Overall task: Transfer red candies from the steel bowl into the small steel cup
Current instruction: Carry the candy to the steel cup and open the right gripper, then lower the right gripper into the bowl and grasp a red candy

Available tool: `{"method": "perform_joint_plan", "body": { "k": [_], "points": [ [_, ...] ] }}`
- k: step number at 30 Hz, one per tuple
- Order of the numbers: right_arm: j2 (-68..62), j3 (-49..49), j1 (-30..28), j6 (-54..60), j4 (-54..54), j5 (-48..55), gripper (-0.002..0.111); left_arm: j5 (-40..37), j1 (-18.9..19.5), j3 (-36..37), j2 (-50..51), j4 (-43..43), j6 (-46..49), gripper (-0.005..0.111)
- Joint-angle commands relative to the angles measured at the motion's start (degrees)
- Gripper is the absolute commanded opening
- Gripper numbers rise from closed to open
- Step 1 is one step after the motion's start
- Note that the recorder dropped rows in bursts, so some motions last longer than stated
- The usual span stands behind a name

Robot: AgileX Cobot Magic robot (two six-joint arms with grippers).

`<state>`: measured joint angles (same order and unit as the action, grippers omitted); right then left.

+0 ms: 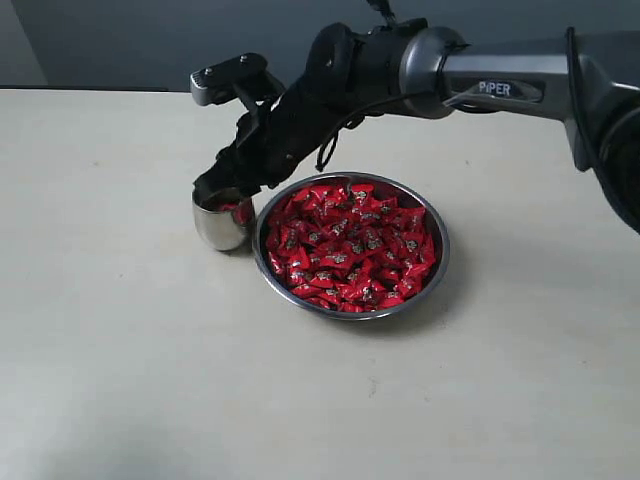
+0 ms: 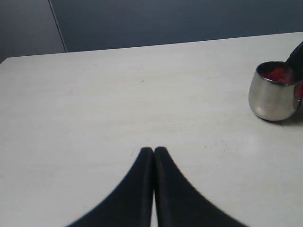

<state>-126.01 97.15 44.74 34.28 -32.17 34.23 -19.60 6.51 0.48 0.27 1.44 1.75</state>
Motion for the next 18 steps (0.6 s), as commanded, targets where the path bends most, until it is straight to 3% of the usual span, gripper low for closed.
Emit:
{"method": "perform_joint_plan", "body": {
  "k": [1, 5, 13, 18],
  "points": [
    [3.99, 0.27, -0.08, -0.65, 0.70, 1.16, 0.038, 0.28, -0.31, -0.48, -0.27, 0.11, -0.07, 0.000],
    [7.78, 0.27, -0.08, -1.71, 3.25, 4.89, 0.038, 0.28, -0.31, -0.48, -0.27, 0.11, -0.07, 0.000],
    [11.75, 0.13, -0.08, -17.93, 23.57, 12.32, 0.038, 0.28, -0.31, -0.48, -0.27, 0.11, -0.07, 0.000],
    [11.59, -3.11, -1.02, -22.78, 29.29, 11.70, 0.038, 0.28, -0.31, -0.48, -0.27, 0.11, -0.07, 0.000]
  ]
}}
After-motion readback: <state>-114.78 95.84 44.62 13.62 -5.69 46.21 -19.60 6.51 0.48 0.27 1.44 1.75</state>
